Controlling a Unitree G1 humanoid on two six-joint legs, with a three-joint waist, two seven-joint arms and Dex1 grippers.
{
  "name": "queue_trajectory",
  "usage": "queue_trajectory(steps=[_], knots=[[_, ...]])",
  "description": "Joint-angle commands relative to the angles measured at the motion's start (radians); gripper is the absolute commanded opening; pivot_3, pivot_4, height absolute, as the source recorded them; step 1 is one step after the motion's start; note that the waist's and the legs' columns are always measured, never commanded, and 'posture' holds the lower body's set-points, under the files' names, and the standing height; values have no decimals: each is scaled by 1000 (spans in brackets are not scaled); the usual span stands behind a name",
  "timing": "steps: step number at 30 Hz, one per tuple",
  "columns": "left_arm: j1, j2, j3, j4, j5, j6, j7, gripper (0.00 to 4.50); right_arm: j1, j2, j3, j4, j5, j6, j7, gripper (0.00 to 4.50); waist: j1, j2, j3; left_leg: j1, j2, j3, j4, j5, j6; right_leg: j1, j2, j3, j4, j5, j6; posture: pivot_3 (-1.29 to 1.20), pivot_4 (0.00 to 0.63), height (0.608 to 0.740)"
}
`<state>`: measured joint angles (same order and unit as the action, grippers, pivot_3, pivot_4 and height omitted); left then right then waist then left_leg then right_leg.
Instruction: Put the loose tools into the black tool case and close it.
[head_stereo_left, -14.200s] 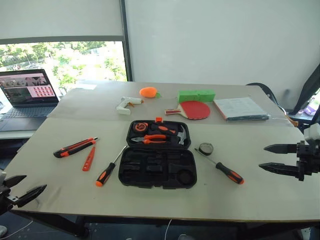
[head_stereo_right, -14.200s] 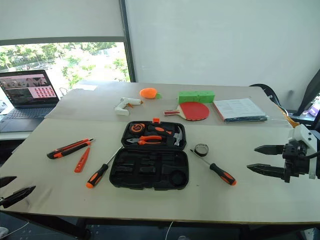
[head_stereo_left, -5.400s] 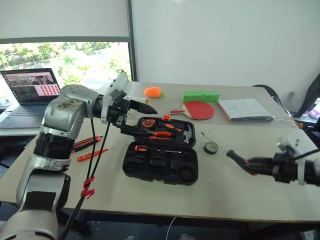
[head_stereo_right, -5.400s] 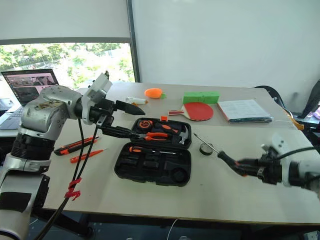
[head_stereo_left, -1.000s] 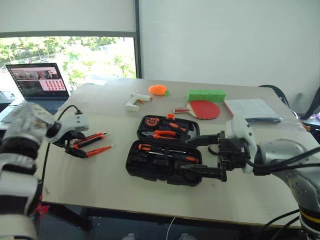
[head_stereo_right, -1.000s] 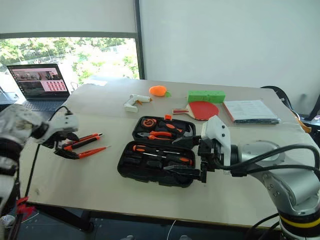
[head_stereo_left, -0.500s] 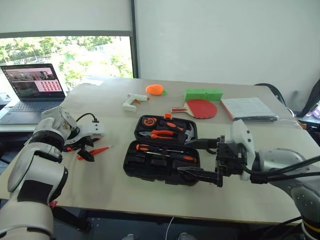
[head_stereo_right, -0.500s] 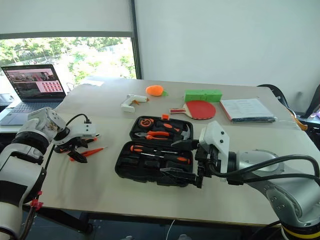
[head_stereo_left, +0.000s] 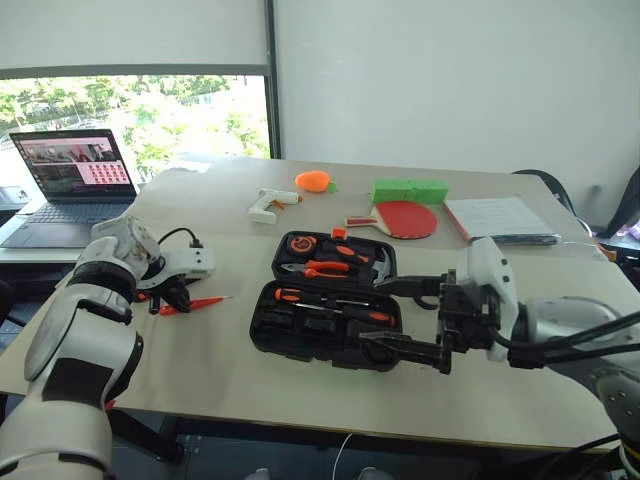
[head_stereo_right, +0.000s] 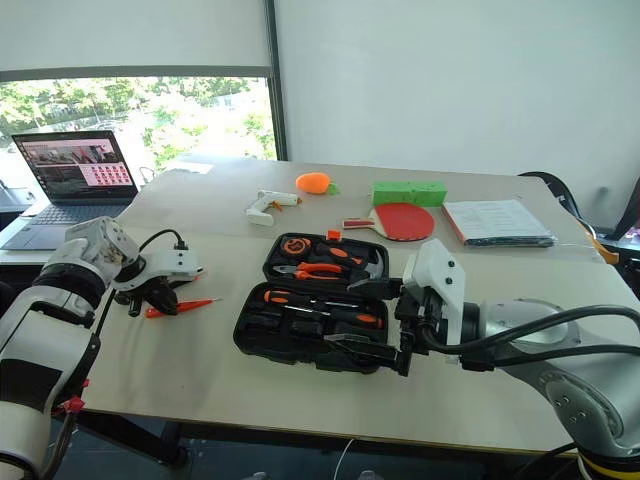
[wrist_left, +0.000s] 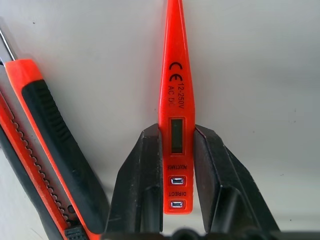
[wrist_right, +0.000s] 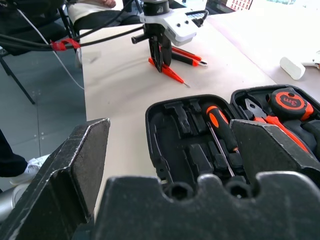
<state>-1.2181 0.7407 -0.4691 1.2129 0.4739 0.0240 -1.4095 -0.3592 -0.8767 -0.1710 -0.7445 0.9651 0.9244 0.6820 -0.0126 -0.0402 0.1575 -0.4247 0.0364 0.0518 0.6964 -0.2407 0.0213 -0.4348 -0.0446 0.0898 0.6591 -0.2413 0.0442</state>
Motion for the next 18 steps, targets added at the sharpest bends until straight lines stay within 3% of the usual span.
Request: queue_trajectory(steps=[1, 9, 14, 18], knots=[[-73, -12, 53, -14, -37, -19, 23, 420, 51, -47, -42, 4, -8, -11, 32, 4500, 2, 0, 0, 0, 0, 0, 0, 0, 0, 0, 0, 0, 0, 0, 0, 0, 150, 736], [-191, -135, 98, -144, -129, -51, -152, 420, 129, -81, -54, 2, -19, -37, 58, 4500, 7, -5, 2, -10, -1, -5, 5, -1, 1, -3, -1, -4, -3, 1, 2, 0, 150, 736], [-133, -207, 22, -369, -237, 42, -205, 420, 156, -70, -51, -17, -28, -41, 36, 4500, 3, -5, 2, -11, -1, -7, 5, -1, 1, -3, -1, -4, -3, 1, 2, 0, 150, 736], [-20, -204, -50, -566, -255, 123, -205, 420, 184, -53, -61, -39, -22, -41, -3, 4500, -11, -3, 2, -8, -1, -9, 3, -1, 1, -3, 0, -2, -2, 1, 2, 0, 150, 736]])
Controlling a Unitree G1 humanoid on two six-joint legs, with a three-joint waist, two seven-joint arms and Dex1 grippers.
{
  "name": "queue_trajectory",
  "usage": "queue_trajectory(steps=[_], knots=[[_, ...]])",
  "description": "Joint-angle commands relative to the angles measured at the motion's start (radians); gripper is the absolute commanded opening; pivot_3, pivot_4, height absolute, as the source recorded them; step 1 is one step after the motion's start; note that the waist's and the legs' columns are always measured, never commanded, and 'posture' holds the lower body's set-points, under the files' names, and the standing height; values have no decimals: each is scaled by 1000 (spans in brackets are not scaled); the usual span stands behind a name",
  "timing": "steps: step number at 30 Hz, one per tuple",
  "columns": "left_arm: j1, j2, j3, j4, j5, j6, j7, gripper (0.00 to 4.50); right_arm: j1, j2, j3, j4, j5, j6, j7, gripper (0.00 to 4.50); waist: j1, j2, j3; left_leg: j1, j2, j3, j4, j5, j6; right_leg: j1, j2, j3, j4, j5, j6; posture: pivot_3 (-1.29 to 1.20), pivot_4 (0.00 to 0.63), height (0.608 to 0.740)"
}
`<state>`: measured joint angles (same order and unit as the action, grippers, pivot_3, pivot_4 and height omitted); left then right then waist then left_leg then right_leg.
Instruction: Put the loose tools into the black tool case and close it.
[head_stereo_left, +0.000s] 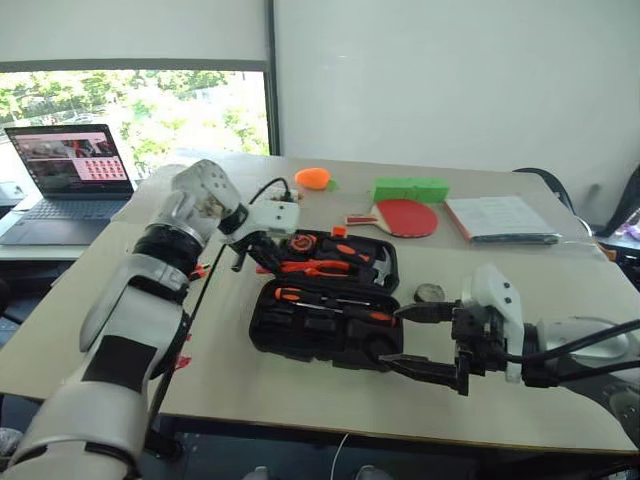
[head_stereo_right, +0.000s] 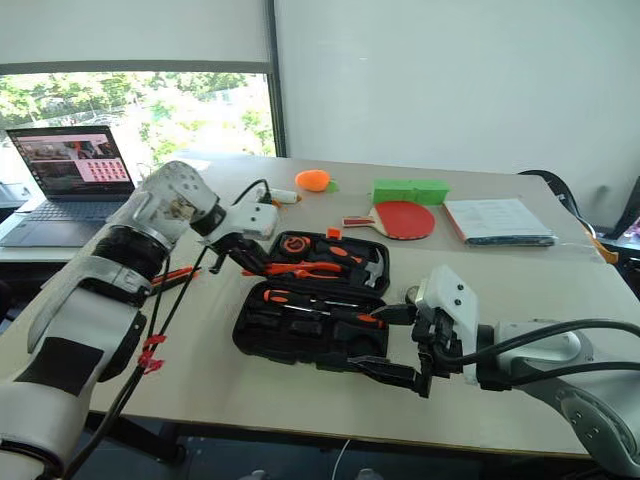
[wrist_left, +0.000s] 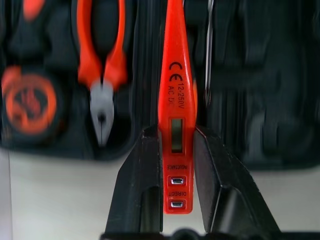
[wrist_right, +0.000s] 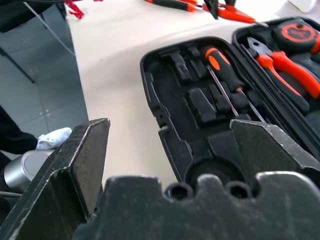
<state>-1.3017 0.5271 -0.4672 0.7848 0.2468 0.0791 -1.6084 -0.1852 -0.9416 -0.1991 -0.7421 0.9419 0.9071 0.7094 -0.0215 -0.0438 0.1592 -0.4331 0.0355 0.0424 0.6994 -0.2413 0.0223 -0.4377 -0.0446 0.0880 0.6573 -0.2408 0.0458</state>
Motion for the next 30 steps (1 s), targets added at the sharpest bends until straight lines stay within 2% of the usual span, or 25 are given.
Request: queue_trajectory(steps=[1, 10, 18, 30], knots=[[77, 11, -57, -169, -31, 91, -6, 420, 14, 15, -36, -45, 5, -23, -38, 4500, -5, 1, 0, 2, 0, -2, -1, 0, 0, 1, 0, 2, 1, 0, 0, 0, 150, 736], [134, 16, -118, -291, -24, 195, -6, 420, 55, 41, -46, -76, 18, -29, -96, 4500, 5, 1, 0, 2, -1, -3, 2, 0, 0, 1, 1, 2, 3, 0, 0, 0, 150, 736], [143, 32, -161, -273, -9, 195, -6, 420, 58, 61, -33, -75, 4, -41, -118, 4500, 6, 1, 0, 2, -1, -3, 2, 0, 0, 1, 1, 2, 3, 0, 0, 0, 150, 736], [138, -18, -168, -194, 54, 153, -2, 420, 45, 77, -24, -77, 4, -43, -136, 4500, 7, 1, 0, 3, -1, -1, 2, 0, 0, 2, 1, 2, 3, 0, 0, 0, 150, 736]])
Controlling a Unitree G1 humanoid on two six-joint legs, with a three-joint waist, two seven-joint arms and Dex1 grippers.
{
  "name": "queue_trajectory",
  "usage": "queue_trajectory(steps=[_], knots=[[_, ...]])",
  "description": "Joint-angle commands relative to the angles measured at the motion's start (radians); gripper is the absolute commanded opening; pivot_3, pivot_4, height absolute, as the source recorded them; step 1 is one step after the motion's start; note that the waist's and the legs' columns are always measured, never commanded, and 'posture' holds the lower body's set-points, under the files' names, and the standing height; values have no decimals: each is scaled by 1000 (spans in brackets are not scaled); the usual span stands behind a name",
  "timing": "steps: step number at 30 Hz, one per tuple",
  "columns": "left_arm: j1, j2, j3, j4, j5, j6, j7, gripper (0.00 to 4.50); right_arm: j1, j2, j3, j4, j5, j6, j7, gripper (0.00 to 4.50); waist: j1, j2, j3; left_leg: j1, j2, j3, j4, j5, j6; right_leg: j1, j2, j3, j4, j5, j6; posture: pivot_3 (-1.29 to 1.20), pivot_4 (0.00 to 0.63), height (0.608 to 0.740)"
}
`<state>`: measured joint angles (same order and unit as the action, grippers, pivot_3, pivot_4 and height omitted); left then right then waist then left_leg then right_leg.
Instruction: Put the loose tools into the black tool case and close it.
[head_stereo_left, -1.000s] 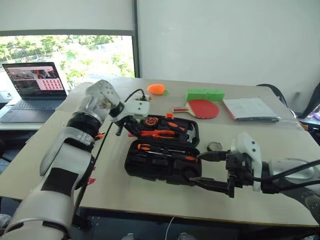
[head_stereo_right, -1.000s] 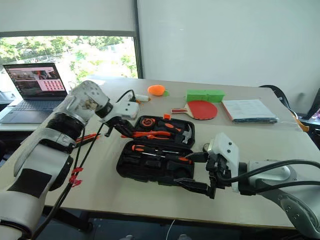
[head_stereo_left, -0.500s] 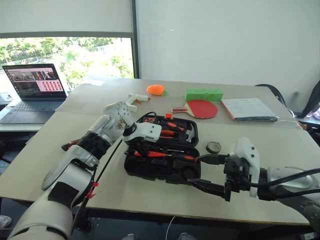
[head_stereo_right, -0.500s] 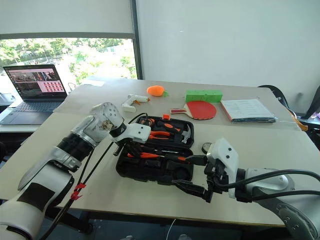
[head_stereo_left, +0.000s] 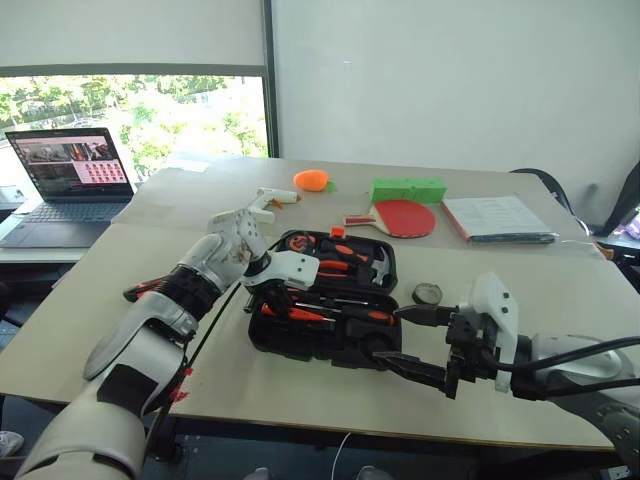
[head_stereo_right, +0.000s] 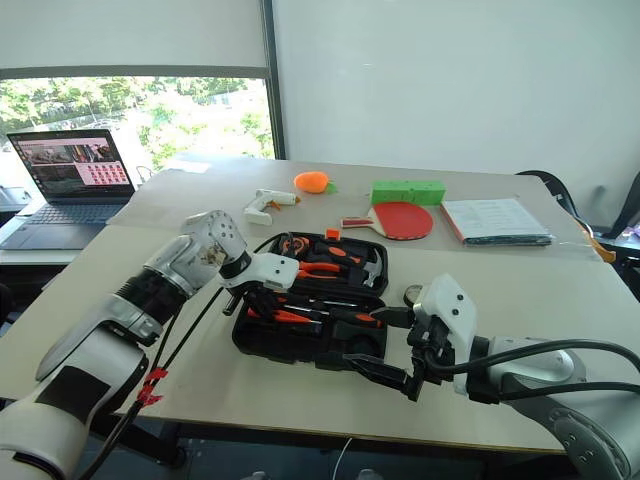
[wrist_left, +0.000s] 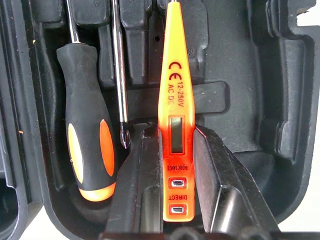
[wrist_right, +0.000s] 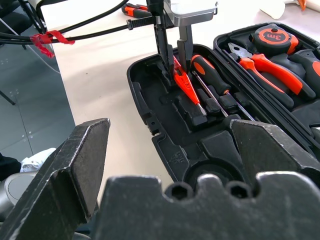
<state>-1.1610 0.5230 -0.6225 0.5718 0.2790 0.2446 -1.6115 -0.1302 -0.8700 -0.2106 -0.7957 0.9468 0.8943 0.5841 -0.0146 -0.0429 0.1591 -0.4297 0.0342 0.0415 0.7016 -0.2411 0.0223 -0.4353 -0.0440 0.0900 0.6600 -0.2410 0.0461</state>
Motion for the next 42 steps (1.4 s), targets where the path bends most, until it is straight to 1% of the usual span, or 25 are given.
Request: queue_trajectory(steps=[1, 10, 18, 25, 32, 34, 35, 37, 38, 41, 42], knots=[[-3, -19, -10, 24, 24, -13, 3, 420, -10, 5, -13, -25, 0, -30, -12, 4500, 0, 0, 0, 0, 0, 0, 0, 0, 0, 0, 0, 0, 0, 0, 0, 0, 150, 736], [-9, -40, -1, 72, 48, -13, 19, 420, -8, 6, -11, -29, 6, -30, -22, 4500, -1, 0, 0, 5, 0, 1, -1, 0, 0, 6, 0, 0, -3, 0, 0, 0, 150, 736], [4, -28, -4, 65, 62, -9, 6, 420, -30, 13, 1, -16, 5, -33, -23, 4500, -4, 0, 0, 6, 0, 0, -2, 0, 0, 7, 0, 0, -3, 0, 0, 0, 150, 736], [5, -2, -10, 83, 83, -45, 12, 420, -37, 19, 5, -11, -3, -34, -21, 4500, -5, 0, 0, 7, 0, 0, -2, 0, 0, 7, 0, 0, -3, 0, 0, 0, 150, 736], [14, 0, -7, 84, 80, -45, 17, 420, -36, 24, 11, -13, -9, -37, -18, 4500, -10, 0, 0, 7, 0, 0, -3, 0, 0, 7, 1, 0, -3, 0, 0, 0, 150, 736], [14, 3, 1, 65, 53, -25, 2, 1417, -38, 24, 14, -12, -11, -39, -15, 4500, -10, 0, 0, 7, 0, 0, -3, 0, 0, 7, 1, 0, -3, 0, 0, 0, 150, 736], [12, 5, 2, 58, 40, -16, -2, 1523, -38, 24, 15, -11, -12, -40, -14, 4500, -11, 0, 0, 7, 0, 0, -3, 0, 0, 7, 1, 0, -3, 0, 0, 0, 150, 736], [-1, 15, 4, 47, 11, 1, -3, 2231, -40, 23, 19, -8, -15, -42, -12, 4500, -14, 0, 0, 7, 0, 0, -3, 0, 0, 7, 1, 0, -3, 0, 0, 0, 150, 736], [-8, 23, 2, 40, -5, 10, -3, 2444, -41, 23, 22, -7, -16, -43, -11, 4500, -15, 0, 0, 7, 0, 0, -3, 0, 0, 7, 1, 0, -3, 0, 0, 0, 150, 736], [-43, 75, -8, -2, -91, 51, -3, 3714, -44, 24, 27, -2, -18, -46, -6, 4500, -14, 0, 0, 7, 0, -1, -3, 0, 0, 7, 1, -1, -3, 0, 0, 0, 150, 736], [-53, 97, -17, -19, -120, 59, -3, 3943, -45, 24, 28, 0, -21, -47, -3, 4500, -13, 0, 0, 7, 0, -1, -3, 0, 0, 7, 0, -1, -3, 0, 0, 0, 150, 736]])
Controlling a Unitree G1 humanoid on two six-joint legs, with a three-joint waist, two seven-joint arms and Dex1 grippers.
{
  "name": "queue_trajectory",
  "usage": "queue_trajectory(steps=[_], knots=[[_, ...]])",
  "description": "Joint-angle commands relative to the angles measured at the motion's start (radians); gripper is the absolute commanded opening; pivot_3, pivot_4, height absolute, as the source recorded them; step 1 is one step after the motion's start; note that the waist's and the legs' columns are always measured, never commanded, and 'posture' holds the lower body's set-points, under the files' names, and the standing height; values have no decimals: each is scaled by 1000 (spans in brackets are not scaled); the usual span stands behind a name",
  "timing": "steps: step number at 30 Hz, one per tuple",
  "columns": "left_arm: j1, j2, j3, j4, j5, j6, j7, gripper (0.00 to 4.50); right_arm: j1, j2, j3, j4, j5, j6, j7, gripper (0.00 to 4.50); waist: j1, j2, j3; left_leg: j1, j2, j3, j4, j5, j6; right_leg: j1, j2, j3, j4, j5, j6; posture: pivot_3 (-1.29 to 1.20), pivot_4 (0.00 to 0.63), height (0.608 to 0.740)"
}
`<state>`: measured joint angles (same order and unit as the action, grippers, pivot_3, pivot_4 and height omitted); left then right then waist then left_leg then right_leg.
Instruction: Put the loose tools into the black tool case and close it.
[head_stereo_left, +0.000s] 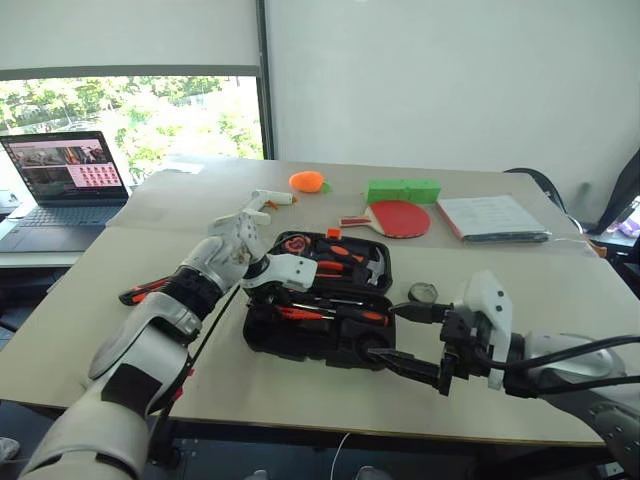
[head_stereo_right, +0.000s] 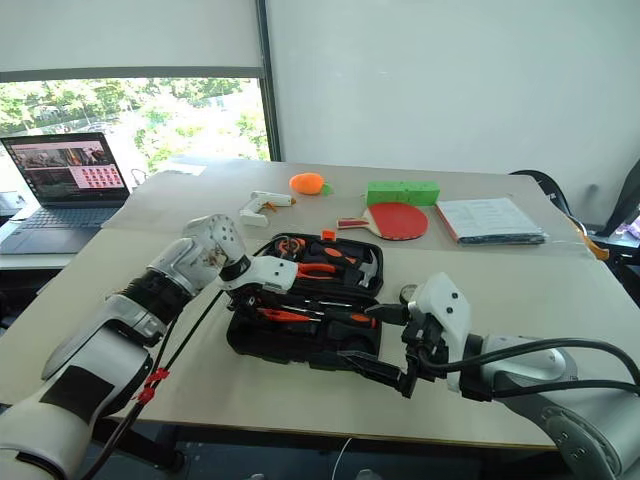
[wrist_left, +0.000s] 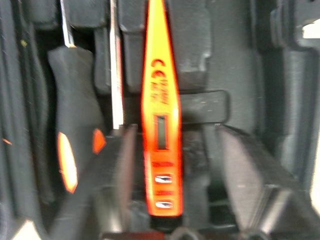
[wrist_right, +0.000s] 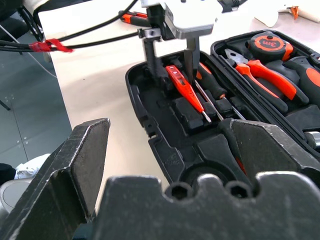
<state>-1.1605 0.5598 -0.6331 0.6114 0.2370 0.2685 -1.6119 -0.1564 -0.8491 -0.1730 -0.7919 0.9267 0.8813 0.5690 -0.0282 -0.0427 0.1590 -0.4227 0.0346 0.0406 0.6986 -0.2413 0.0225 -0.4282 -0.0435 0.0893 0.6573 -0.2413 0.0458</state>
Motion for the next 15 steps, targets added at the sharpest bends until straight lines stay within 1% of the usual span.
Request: queue_trajectory(steps=[1, 2, 4, 7, 8, 9, 11, 14, 15], knots=[[-62, 81, -15, -75, -107, 45, -3, 4352, -19, 3, -8, 0, -4, -35, 15, 4500, 2, 0, 0, 0, 0, -1, 0, 0, 0, 0, 0, 0, 0, 0, 0, 0, 150, 736], [-69, 98, -24, -88, -133, 53, -3, 4443, -19, 3, -7, 3, -6, -36, 18, 4500, 3, 0, 0, 0, 0, -1, 0, 0, 0, 0, 0, 0, 0, 0, 0, 0, 150, 736], [-84, 133, -39, -111, -183, 55, -3, 4443, -21, 3, -5, 8, -11, -38, 22, 4500, 7, 0, 0, -1, 0, -1, 0, 0, 0, 0, 0, 0, -1, 0, 0, 0, 150, 736], [-96, 134, -30, -93, -189, 32, -3, 4443, -27, 6, 0, 14, -15, -39, 26, 4500, 14, 0, 0, -1, 0, -1, 0, 0, 0, 0, -1, 0, -2, 0, 1, 0, 150, 736], [-95, 128, -24, -83, -186, 20, -3, 3903, -28, 7, 2, 15, -16, -39, 26, 4500, 16, 0, 0, -1, 0, -1, 0, 0, 0, 0, -1, 0, -2, 0, 1, 0, 150, 736], [-93, 117, -19, -71, -180, 14, -3, 3717, -30, 8, 5, 16, -17, -38, 27, 4500, 17, 0, 0, -1, 0, -1, 0, 0, 0, 0, -1, -1, -2, 0, 1, 0, 150, 736], [-87, 81, -1, -36, -155, -5, 15, 2945, -32, 10, 8, 16, -20, -38, 27, 4500, 17, 0, 0, -2, -1, 1, 1, 0, 0, 1, -1, -1, -3, 0, 1, 0, 150, 736], [-83, 43, 7, 8, -123, -41, 41, 1970, -35, 12, 7, 17, -20, -33, 27, 4500, 16, 0, 0, -2, -1, 1, 1, 0, 0, 1, -1, -1, -3, 0, 1, 0, 150, 736], [-81, 31, 13, 19, -120, -48, 44, 1584, -36, 12, 6, 16, -19, -31, 26, 4500, 16, 0, 0, -2, -1, 1, 1, 0, 0, 1, -1, -1, -3, 0, 1, 0, 150, 736]])
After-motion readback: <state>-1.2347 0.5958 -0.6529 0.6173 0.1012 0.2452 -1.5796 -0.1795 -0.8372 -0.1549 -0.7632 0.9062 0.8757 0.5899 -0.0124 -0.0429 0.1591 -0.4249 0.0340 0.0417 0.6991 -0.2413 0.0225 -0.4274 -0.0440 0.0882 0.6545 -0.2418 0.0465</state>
